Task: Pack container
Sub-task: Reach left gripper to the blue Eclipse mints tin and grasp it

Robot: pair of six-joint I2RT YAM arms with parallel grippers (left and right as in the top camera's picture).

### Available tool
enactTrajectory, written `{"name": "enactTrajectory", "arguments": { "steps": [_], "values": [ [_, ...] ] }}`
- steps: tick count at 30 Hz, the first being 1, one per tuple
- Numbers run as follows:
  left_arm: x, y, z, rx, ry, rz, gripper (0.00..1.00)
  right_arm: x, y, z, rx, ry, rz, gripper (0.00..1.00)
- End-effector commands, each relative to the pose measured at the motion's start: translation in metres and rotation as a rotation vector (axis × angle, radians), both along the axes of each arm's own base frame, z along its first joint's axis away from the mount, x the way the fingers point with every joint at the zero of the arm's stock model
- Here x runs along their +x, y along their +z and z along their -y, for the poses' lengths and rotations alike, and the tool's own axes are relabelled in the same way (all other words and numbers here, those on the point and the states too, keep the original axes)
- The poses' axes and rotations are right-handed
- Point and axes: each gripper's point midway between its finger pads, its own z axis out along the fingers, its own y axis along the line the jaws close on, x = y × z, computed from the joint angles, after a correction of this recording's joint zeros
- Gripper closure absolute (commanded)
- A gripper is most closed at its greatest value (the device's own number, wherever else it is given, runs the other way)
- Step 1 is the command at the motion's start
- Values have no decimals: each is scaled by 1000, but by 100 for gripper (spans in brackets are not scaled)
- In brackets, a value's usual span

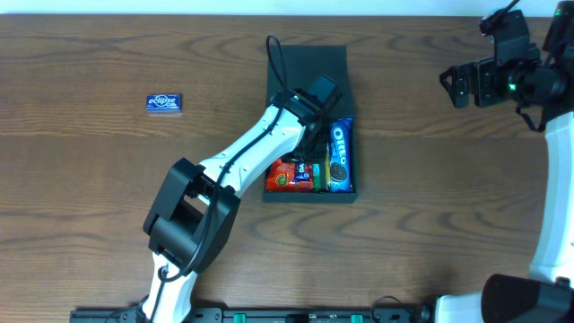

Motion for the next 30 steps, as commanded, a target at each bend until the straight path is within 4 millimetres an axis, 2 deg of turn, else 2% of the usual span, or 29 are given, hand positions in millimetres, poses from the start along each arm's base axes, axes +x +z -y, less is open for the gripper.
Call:
{"name": "enactTrajectory", "arguments": {
  "steps": [1, 4, 7, 10, 12, 13, 14, 15, 17, 19, 25, 27, 30],
  "values": [
    [-6, -5, 4, -8, -15, -42, 62, 0, 1, 3, 4, -4, 4, 1],
    [-1, 11, 7, -11, -48, -21, 60, 0, 1, 3, 3, -4, 6, 1],
    [10, 37, 7, 1, -52, 23, 57, 0, 1, 3, 3, -4, 6, 1],
    [25, 72, 5, 19, -39, 113, 56, 0, 1, 3, -1, -1, 7, 1],
    [39, 103, 1, 23, -19, 204, 52, 0, 1, 3, -5, 5, 9, 1],
    [49, 121, -4, 29, 0, 263, 49, 0, 1, 3, -5, 5, 9, 1],
    [55, 132, -10, 36, 17, 301, 41, 0, 1, 3, -5, 5, 9, 1],
    [65, 147, -20, 53, 48, 355, 31, 0, 1, 3, -5, 5, 9, 1],
    [84, 166, -49, 104, 121, 435, 27, 0, 2, 3, -5, 5, 10, 1],
    [100, 172, -86, 154, 201, 463, 24, 1, 2, 3, -5, 5, 13, 1],
    [133, 163, -177, 229, 245, 428, 22, 6, 6, 4, -10, 5, 38, 1],
    [140, 157, -205, 261, 264, 414, 19, 8, 7, 4, -12, 5, 49, 1],
    [147, 140, -243, 254, 348, 361, 17, 9, 9, 5, -14, 5, 59, 1]
  ]
}}
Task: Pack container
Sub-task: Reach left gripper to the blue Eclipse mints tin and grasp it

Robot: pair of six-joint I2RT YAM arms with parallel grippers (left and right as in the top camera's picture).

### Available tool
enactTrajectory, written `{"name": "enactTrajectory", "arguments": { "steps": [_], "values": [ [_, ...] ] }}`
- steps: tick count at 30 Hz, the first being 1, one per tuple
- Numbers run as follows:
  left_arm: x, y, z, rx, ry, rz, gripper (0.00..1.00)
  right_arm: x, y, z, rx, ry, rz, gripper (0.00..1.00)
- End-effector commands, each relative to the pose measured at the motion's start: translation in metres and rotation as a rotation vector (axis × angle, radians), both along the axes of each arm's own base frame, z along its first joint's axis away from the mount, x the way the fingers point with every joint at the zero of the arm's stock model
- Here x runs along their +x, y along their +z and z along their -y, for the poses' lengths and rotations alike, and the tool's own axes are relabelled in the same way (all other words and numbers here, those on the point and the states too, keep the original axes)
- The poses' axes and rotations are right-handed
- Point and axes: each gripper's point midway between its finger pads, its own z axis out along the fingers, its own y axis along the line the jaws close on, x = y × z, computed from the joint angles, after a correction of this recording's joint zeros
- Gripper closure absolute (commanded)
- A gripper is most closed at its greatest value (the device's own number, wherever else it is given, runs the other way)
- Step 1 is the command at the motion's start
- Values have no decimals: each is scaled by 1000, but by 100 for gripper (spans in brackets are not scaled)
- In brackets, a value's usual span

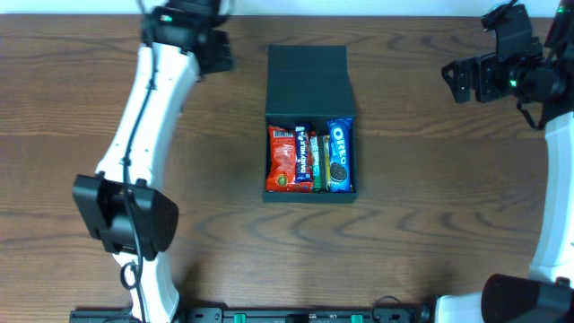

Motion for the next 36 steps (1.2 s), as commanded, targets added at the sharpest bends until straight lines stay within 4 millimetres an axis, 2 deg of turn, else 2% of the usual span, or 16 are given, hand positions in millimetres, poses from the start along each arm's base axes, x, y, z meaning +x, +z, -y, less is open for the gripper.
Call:
{"name": "enactTrajectory", "arguments": {
  "steps": [1, 4, 8, 11, 14, 20, 26, 31, 36],
  "values": [
    [7, -28, -31, -33, 70, -64, 18, 0, 1, 3, -4, 5, 8, 1],
    [6, -58, -53, -137, 310, -109, 21, 0, 1, 3, -2, 4, 6, 1],
    [7, -98, -70, -235, 660, -124, 13, -1, 0, 2, 27, -26, -8, 1],
    [19, -122, -67, -320, 801, -107, 13, -2, -1, 2, 42, -42, -17, 1],
    [31, -139, -61, -405, 897, -90, 16, -4, -2, 2, 51, -50, -29, 1],
    [43, -151, -78, -505, 1136, -15, 19, -11, -8, 0, 64, -57, -69, 1],
    [33, -158, -98, -586, 1334, -47, 19, -13, -12, 0, 67, -57, -88, 1],
    [29, -177, -99, -668, 1383, -140, 22, -14, -17, 0, 69, -58, -101, 1],
    [29, -192, -103, -649, 1390, -151, 26, -14, -18, 0, 69, -58, -103, 1]
  ]
}}
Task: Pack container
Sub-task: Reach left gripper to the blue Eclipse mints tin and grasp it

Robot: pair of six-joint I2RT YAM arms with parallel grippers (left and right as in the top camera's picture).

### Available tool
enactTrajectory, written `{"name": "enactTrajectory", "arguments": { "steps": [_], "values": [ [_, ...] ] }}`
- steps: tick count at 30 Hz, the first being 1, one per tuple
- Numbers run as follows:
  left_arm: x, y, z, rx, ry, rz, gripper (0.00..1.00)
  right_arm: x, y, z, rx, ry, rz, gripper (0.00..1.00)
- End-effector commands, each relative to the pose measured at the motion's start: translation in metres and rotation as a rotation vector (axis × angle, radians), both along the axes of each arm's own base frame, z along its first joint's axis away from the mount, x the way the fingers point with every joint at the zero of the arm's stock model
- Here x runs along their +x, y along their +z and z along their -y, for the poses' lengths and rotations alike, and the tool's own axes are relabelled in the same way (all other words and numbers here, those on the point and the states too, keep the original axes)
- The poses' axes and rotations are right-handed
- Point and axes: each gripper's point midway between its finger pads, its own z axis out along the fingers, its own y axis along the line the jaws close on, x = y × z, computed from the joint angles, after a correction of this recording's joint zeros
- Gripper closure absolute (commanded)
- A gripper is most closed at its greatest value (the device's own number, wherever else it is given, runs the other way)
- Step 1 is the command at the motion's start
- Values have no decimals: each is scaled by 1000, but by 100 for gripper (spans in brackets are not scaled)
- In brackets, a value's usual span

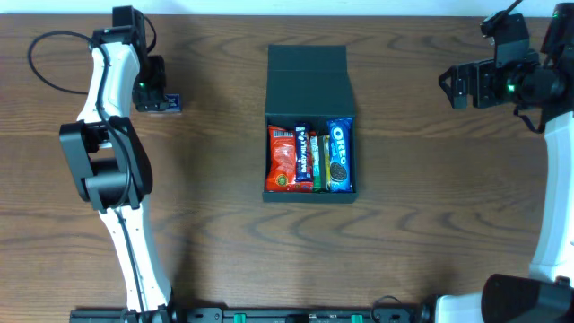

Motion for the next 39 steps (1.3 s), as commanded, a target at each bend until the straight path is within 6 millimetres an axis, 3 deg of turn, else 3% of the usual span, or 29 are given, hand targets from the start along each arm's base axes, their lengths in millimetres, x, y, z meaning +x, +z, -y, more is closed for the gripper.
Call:
{"name": "enactTrajectory", "arguments": {
  "steps": [1, 11, 23, 39],
  "values": [
    [2, -13, 2, -10, 11, -15, 26, -1, -4, 2, 17, -17, -15, 1],
    [-3, -30, 3, -5, -26, -54, 28, -1, -5, 2, 18, -17, -16, 1],
    [-4, -32, 1, 8, -82, -56, 53, -4, -7, 2, 21, -17, -30, 1],
    [-4, -32, -1, 30, -209, -52, 71, -4, -7, 2, 21, -17, -32, 1]
  ]
}}
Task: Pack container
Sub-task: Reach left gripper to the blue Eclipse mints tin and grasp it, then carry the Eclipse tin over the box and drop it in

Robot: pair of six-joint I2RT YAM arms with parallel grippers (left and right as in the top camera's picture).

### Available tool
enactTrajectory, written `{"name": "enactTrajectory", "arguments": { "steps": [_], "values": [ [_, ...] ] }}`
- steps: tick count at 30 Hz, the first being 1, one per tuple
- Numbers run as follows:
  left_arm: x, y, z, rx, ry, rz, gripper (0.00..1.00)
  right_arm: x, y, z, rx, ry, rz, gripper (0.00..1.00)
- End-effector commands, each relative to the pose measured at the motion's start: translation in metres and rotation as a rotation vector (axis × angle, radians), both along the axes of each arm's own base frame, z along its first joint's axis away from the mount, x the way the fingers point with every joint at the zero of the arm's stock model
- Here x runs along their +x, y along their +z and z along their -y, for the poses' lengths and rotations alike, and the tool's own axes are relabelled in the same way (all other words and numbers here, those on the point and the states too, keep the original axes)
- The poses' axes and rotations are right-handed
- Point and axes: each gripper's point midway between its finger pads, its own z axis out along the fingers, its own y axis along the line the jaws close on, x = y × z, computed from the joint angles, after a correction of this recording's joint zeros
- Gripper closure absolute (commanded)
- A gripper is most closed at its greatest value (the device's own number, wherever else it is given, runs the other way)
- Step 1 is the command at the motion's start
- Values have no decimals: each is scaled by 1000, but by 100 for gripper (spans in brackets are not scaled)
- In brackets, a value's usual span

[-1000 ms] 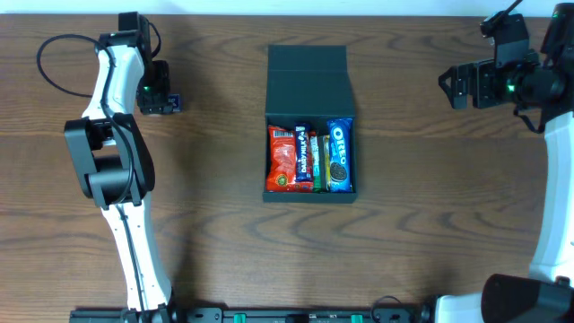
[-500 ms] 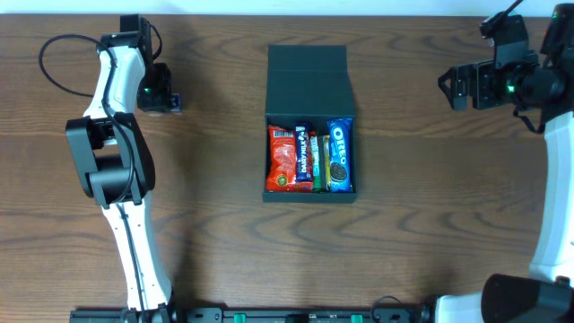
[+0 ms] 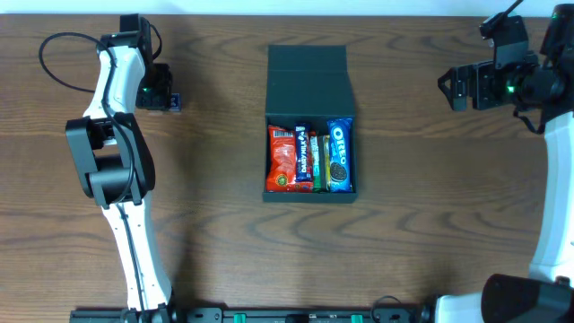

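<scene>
The dark box [image 3: 308, 193] lies at the table's middle with its lid [image 3: 308, 76] folded back. Inside, side by side, are a red snack pack [image 3: 282, 159], a Dairy Milk bar [image 3: 303, 154], a thin green pack [image 3: 315, 161] and an Oreo pack [image 3: 338, 156]. My left gripper [image 3: 160, 91] is at the far left, right over a blue gum pack [image 3: 173, 101], of which only the right end shows. The gripper body hides how its jaws stand. My right gripper [image 3: 454, 88] hangs at the far right, open and holding nothing.
A black cable [image 3: 58, 49] loops beside the left arm near the table's back edge. The left arm's links [image 3: 117, 170] stretch down the left side. The right arm [image 3: 552, 179] runs along the right edge.
My left gripper has shifted slightly right and now covers most of the blue gum pack, which lay in plain sight beside it before. The box and the right arm are unchanged.
First my left gripper was inside the box among the snacks while the gum pack lay far left. Then the left arm was at the back left, clear of the box. After that it stood beside the gum pack, and now it sits over it.
</scene>
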Motion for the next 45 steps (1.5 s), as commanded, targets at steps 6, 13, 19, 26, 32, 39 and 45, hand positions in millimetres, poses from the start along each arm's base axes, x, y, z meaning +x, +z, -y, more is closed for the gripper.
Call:
{"name": "enactTrajectory", "arguments": {
  "steps": [6, 13, 19, 26, 32, 39, 45],
  "values": [
    [-1, -8, 0, 3, -103, -12, 80, -1, -5, 2, 17, -17, -16, 1],
    [14, 23, 13, -32, -231, 58, 94, 1, -3, 3, 14, -18, -6, 1],
    [26, 90, 39, 130, -530, 135, 94, 8, 2, 7, -2, -23, 32, 1],
    [-5, 140, 155, 254, -1056, 134, 94, 18, 8, 12, -29, -36, 79, 1],
    [-65, 134, 237, 231, -1323, 17, 94, 21, 10, 18, -67, -43, 93, 1],
    [-110, 133, 277, 244, -1484, -73, 94, 24, 13, 19, -90, -21, 116, 1],
    [-136, 126, 293, 210, -1531, -131, 94, 24, 13, 19, -92, -19, 120, 1]
  ]
}}
